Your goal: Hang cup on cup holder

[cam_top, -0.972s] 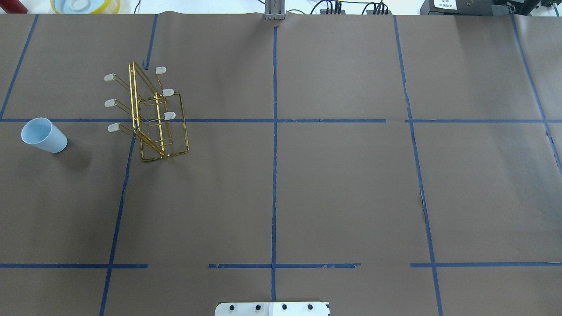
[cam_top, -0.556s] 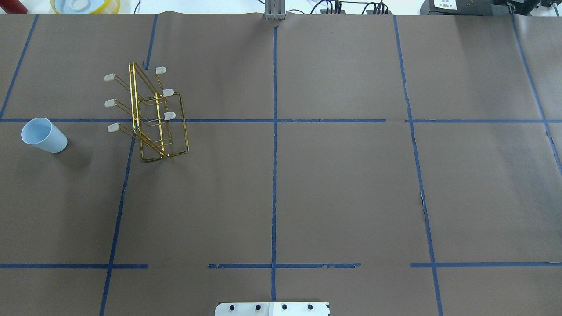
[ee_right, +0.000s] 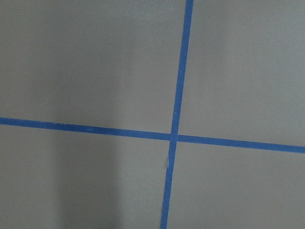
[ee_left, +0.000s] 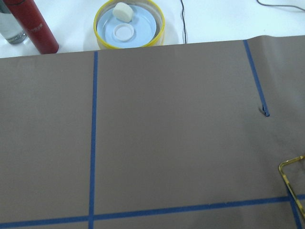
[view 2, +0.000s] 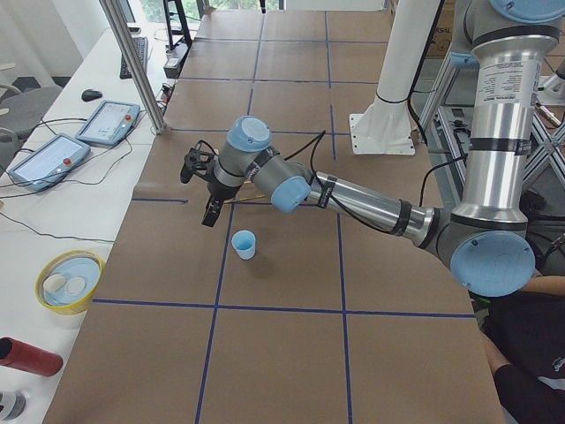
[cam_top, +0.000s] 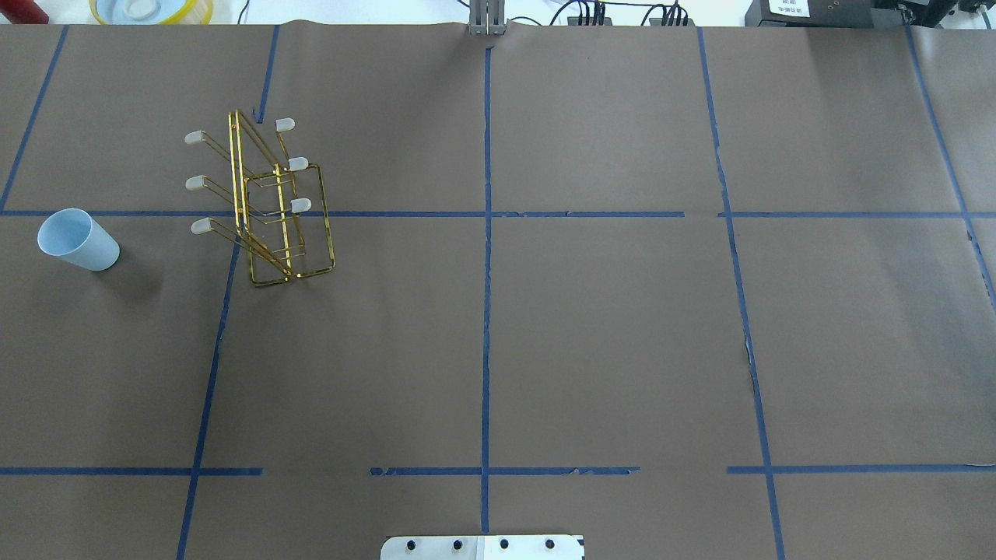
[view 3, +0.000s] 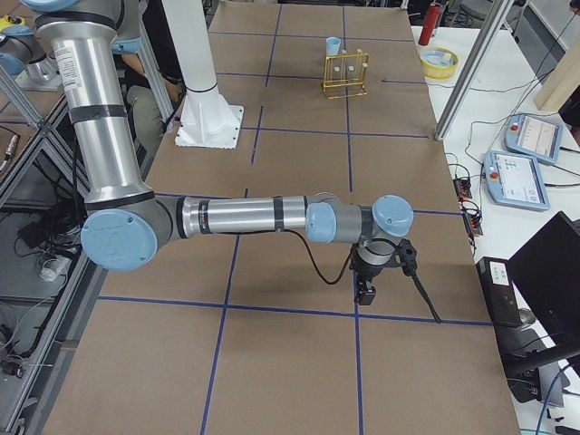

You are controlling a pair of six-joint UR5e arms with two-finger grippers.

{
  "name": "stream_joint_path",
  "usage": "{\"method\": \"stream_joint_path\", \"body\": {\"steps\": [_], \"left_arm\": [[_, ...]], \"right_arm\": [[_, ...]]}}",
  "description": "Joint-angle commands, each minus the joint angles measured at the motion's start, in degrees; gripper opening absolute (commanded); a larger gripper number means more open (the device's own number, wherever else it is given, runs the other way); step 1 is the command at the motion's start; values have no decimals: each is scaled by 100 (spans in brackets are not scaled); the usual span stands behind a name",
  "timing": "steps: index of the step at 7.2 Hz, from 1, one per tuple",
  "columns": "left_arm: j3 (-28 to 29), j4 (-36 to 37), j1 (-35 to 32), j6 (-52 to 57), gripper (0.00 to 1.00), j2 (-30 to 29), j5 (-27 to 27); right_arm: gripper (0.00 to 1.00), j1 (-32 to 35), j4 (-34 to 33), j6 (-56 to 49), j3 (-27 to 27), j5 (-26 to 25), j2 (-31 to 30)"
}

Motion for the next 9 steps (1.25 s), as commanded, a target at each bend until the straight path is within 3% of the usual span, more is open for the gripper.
{"method": "stream_joint_path", "body": {"steps": [1, 5, 7, 9], "left_arm": [[-204, -1348, 1109, -1504, 100, 414, 1354], [-530, -2493, 3272, -3310, 100, 1485, 4421], [-364, -2661, 4449, -4274, 100, 1943, 6458], [109, -2662, 5049, -4665, 100, 1963, 7675]], "right_arm": [[100, 4, 0, 0, 0, 0, 0], [100, 4, 0, 0, 0, 0, 0], [100, 4, 0, 0, 0, 0, 0], [100, 4, 0, 0, 0, 0, 0]]}}
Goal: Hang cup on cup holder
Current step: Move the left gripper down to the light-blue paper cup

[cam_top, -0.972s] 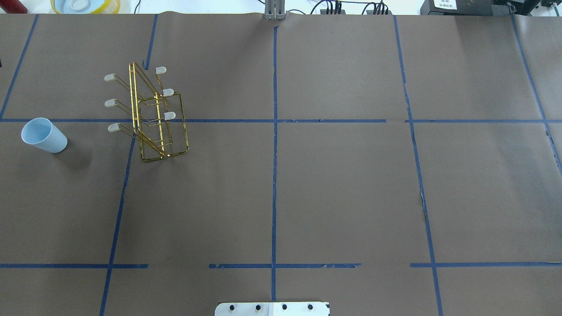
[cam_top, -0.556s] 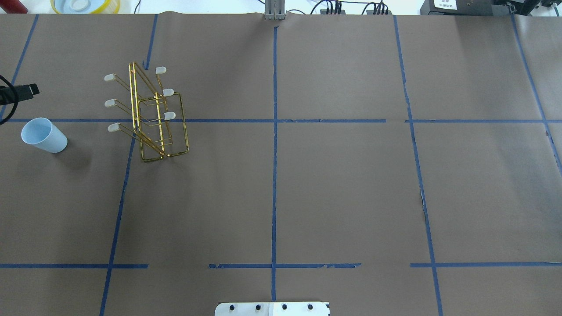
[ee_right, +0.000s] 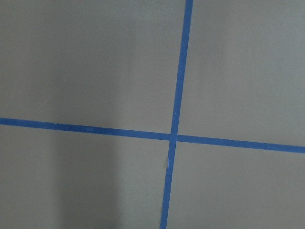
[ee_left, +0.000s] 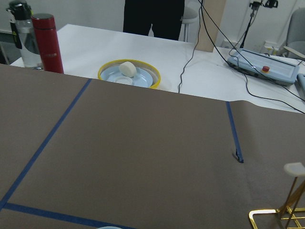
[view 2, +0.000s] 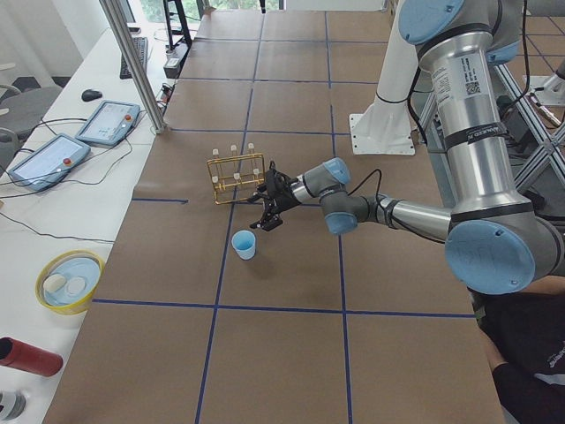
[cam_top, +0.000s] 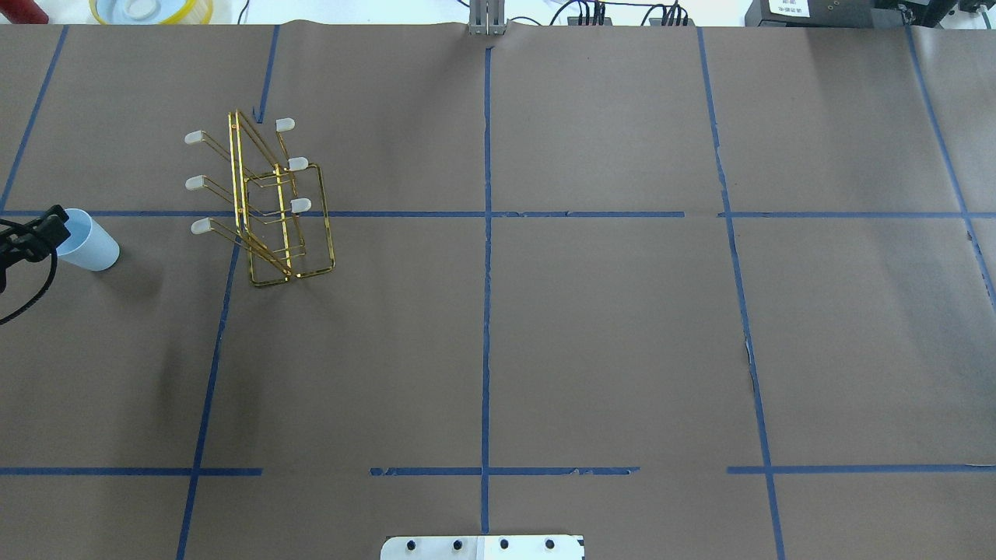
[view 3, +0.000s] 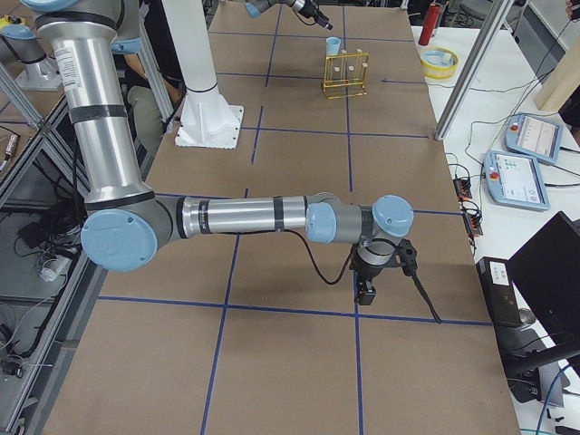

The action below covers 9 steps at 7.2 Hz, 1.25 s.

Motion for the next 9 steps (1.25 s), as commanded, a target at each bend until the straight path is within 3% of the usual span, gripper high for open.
{"method": "stream_joint_path", "body": {"steps": [1, 3, 9], "left_arm": [[410, -14, 612, -309, 100, 42, 1118], [919, 4, 982, -300, 100, -106, 1769], [1826, -5, 1106, -300, 100, -783, 2026]], "right_arm": [[100, 0, 0, 0, 0, 0, 0], [100, 0, 0, 0, 0, 0, 0], [100, 0, 0, 0, 0, 0, 0]]}}
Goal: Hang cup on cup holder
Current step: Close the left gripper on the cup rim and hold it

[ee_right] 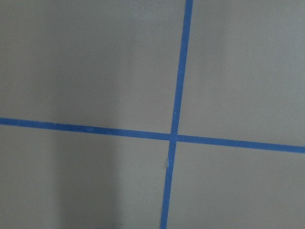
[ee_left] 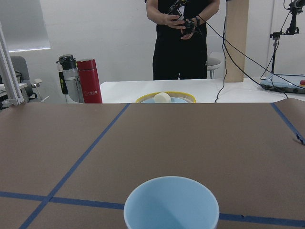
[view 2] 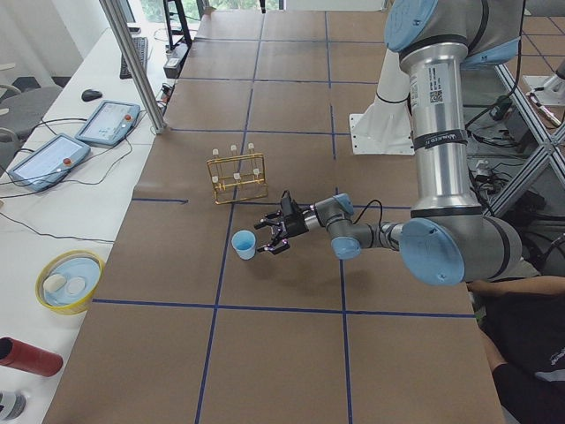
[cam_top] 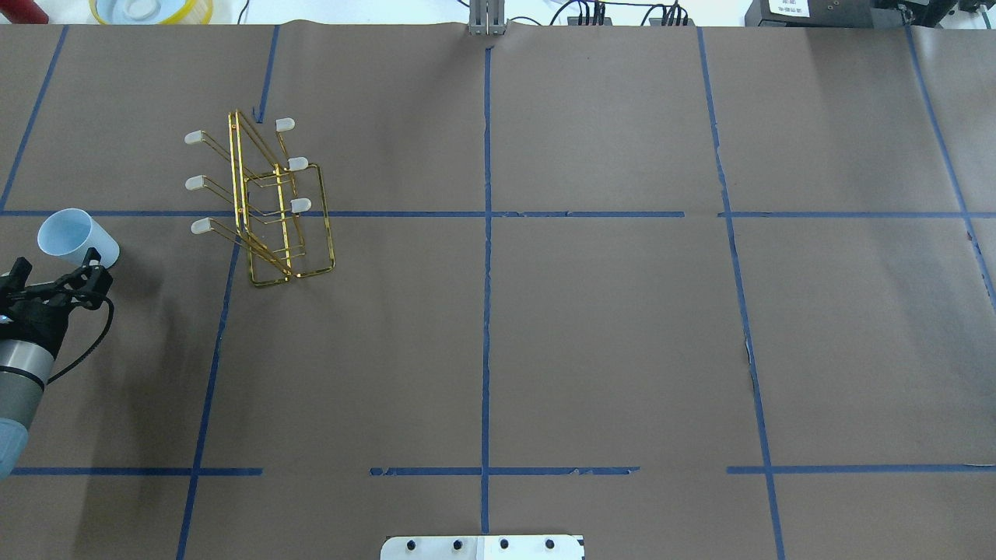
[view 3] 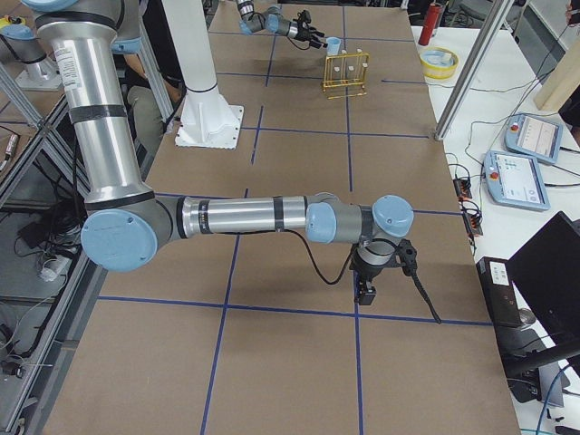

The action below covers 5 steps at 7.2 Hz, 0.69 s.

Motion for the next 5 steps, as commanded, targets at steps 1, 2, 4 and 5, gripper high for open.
{"method": "stream_joint_path", "body": {"steps": [1, 2, 4, 5], "left_arm": [[311, -15, 12, 6, 100, -215, 86], [442, -6, 21, 6, 100, -294, 86], [557, 3, 38, 6, 100, -330, 77], [610, 11, -49, -2, 100, -374, 25]], "right_arm": [[100, 0, 0, 0, 0, 0, 0], [100, -9, 0, 0, 0, 0, 0], [100, 0, 0, 0, 0, 0, 0], [100, 0, 0, 0, 0, 0, 0]]}}
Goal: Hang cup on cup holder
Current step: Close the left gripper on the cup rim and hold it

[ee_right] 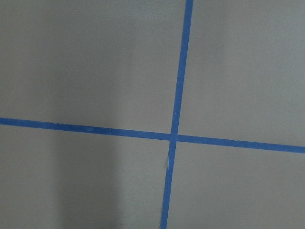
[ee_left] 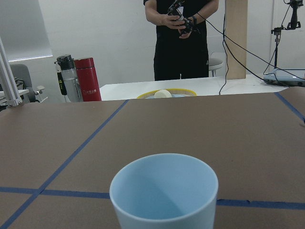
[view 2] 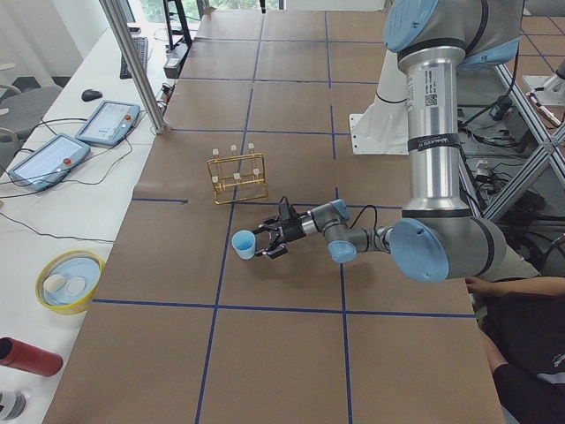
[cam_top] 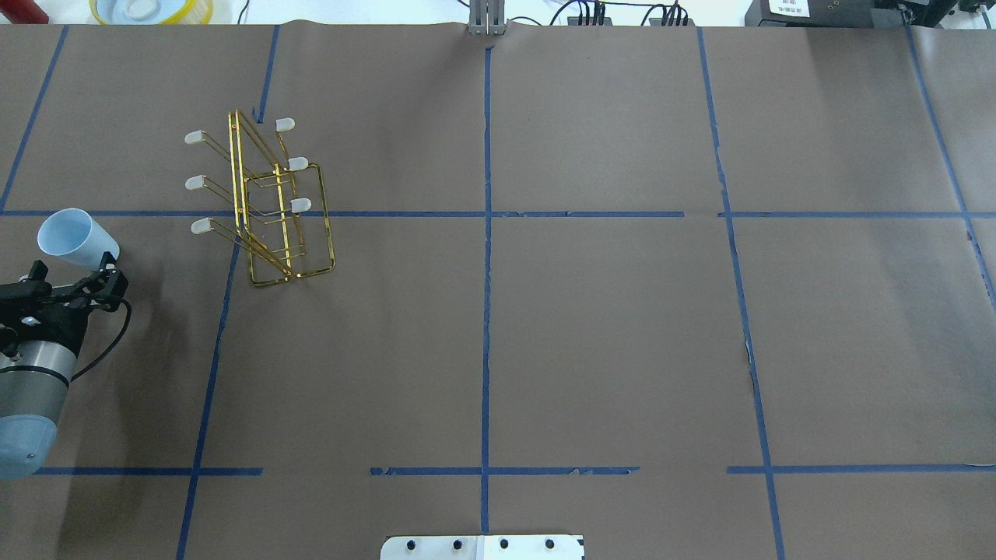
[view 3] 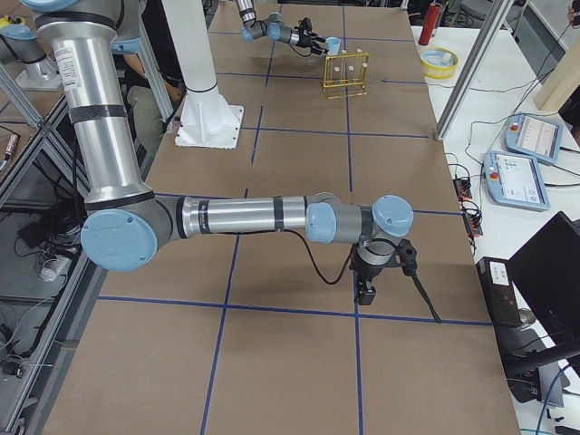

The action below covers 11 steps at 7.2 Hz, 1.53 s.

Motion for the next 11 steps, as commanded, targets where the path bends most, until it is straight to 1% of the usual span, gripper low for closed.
{"method": "stream_joint_path", "body": {"steps": [1, 4, 6, 8, 11], "left_arm": [[109, 8, -171, -7, 100, -105, -68], [468, -105, -496, -7, 100, -422, -50], [907, -561, -488, -7, 100, -667, -42], [1162, -834, -453, -16, 100, -782, -42], [1278, -923, -435, -16, 100, -826, -42]], "right_arm": [[100, 2, 0, 0, 0, 0, 0], [100, 2, 0, 0, 0, 0, 0], [100, 2, 0, 0, 0, 0, 0], [100, 2, 0, 0, 0, 0, 0], [100, -7, 0, 0, 0, 0, 0]]}}
